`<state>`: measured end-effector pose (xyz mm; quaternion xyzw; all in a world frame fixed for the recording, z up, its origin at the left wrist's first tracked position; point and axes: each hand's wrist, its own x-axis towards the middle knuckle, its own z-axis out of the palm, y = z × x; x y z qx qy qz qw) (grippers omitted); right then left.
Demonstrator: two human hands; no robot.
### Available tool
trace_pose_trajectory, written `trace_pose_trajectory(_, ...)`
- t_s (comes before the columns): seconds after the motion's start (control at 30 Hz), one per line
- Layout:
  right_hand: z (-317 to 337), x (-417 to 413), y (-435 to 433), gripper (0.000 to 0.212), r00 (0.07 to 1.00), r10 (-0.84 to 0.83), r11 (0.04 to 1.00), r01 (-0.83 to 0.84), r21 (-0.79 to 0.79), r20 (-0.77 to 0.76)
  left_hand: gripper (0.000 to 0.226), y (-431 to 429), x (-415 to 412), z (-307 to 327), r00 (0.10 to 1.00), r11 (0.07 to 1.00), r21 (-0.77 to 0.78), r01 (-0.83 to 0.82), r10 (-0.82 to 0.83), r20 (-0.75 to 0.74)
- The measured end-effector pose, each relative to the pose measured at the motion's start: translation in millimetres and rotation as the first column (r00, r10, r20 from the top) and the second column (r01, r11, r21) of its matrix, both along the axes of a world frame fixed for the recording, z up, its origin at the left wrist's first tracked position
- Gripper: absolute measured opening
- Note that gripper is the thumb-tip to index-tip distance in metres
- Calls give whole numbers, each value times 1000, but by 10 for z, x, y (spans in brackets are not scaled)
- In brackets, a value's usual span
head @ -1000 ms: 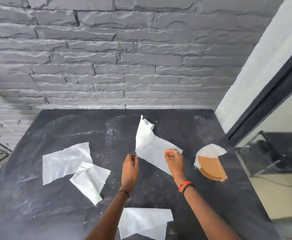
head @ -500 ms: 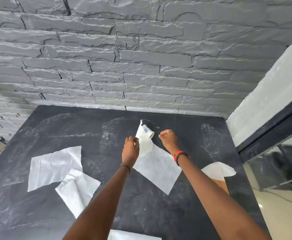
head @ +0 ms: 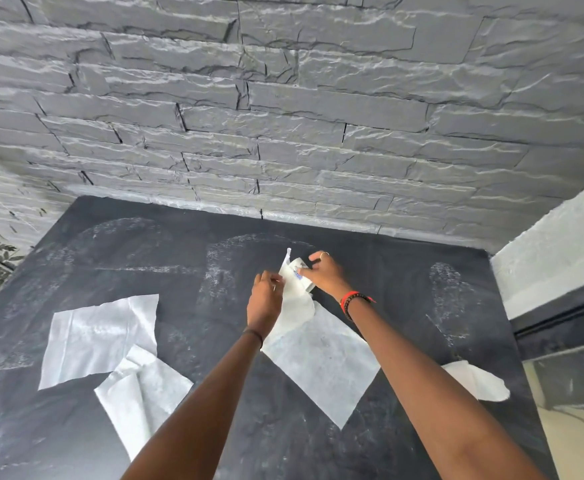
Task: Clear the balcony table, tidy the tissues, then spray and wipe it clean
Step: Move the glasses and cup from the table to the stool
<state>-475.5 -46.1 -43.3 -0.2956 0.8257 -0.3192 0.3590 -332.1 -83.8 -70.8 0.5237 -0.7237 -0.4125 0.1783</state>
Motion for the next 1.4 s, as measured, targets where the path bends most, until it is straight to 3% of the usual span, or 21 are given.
trace_pose_trajectory(0.13, -57, -18, -71, 59, 997, 80, 997, -80, 20, -3, 18, -29, -5, -72, 999, 999, 35, -24, 25, -29)
trace_pose_trajectory(0.3, -89, 37, -78, 55, 988, 153, 988, -153, -5, -3, 14, -26, 13, -128, 999, 999, 40, -18, 19, -26)
trace_pose_trajectory(0.47, -83, 73, -54, 61, 993, 105, 994, -103, -43, 45, 12, -19, 70, -187, 1000, 1000, -1, 17, -17, -16)
trace_pose_trajectory(0.73, 25, 45, 54, 59, 999, 52, 996, -52, -72, -7, 14, 60, 98, -163, 1000, 1000, 14, 24, -24, -1)
trace_pose_trajectory(0.93, 124, 7, 111, 60, 1000, -25, 996, 24, -84, -4, 18, 127, 171, -203, 999, 999, 24, 25, -27, 46)
trace_pose_trajectory(1.2, 224, -89, 288, 59, 968, -249, 953, 250, -170, 27, 21, 177, 276, -235, 995, 999, 45, 27, -32, 93)
trace_pose_trajectory(1.4, 316, -6, 388, 50, 916, -328, 902, 377, -210, 232, 19, 208, 296, -142, 999, 1000, 27, 7, -7, 33)
